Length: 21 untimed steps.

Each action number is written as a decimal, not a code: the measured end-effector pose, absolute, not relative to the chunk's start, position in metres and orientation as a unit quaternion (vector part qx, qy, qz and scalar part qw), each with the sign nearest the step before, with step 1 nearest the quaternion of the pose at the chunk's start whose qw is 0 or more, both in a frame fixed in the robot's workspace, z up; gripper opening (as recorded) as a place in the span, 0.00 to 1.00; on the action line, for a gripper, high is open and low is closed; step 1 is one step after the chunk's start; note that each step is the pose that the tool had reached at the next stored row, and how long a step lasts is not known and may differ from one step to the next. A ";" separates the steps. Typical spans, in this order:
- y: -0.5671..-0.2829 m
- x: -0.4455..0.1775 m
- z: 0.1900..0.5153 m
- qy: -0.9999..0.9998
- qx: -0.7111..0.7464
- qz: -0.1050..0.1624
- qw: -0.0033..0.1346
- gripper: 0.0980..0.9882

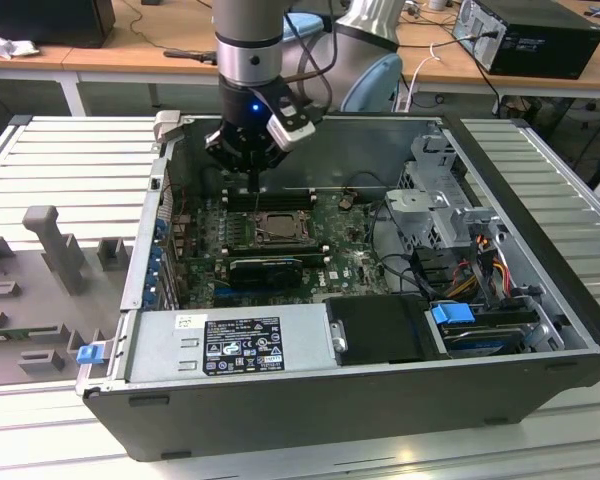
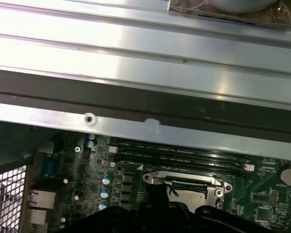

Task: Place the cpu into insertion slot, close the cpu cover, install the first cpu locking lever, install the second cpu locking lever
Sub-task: 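Install the first cpu locking lever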

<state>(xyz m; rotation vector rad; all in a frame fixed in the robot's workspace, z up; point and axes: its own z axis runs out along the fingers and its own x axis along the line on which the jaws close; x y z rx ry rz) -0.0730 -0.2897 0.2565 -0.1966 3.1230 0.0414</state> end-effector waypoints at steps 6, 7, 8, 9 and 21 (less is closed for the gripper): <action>-0.290 -0.051 0.256 0.998 -0.063 0.013 0.006 0.01; -0.290 -0.048 0.255 0.998 -0.062 0.021 0.007 0.01; -0.290 -0.047 0.255 0.998 -0.062 0.030 0.007 0.01; -0.290 -0.046 0.254 0.998 -0.061 0.033 0.007 0.01; -0.290 -0.042 0.233 0.997 -0.061 0.046 0.008 0.01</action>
